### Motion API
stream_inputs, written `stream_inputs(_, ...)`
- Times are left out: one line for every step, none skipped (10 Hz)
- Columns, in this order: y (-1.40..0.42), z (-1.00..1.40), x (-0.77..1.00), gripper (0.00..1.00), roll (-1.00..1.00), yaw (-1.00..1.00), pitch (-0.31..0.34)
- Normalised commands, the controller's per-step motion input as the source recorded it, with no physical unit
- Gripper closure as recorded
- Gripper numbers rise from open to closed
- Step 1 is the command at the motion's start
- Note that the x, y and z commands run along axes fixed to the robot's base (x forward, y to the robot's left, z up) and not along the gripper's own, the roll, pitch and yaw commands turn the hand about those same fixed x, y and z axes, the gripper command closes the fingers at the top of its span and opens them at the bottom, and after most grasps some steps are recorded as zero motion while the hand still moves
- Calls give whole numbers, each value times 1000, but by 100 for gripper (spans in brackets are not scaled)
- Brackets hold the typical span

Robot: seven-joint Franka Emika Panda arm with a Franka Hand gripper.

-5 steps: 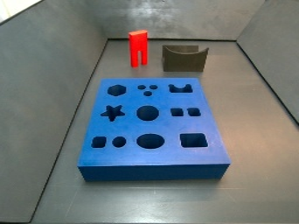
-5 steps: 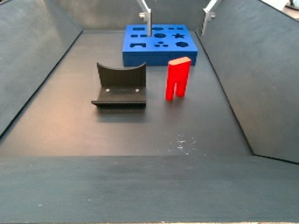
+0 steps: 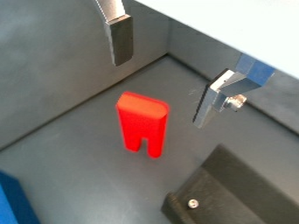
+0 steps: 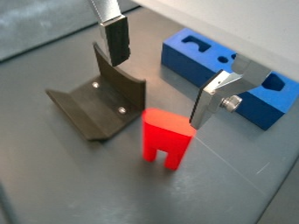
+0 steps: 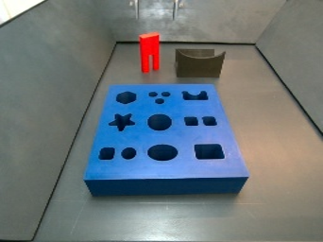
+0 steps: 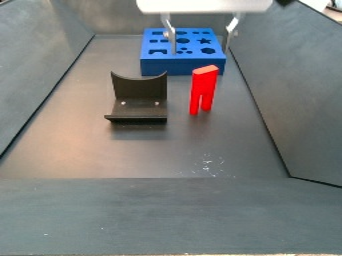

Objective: Pick up the square-circle object. Move up. Move to above the board. Insert the square-circle object.
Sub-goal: Pick up the square-circle object.

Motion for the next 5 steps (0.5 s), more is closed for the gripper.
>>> stream_inputs(-223,-680,-297,0,0,683,-30)
stream_inputs(-194,-694,-366,0,0,643,-143)
stream_inputs(0,-571,-477,0,0,600,-184)
stream_inputs(160,-417,-546,0,0,489,-179)
stream_inputs(357,-100,-183,0,-89,614,-149)
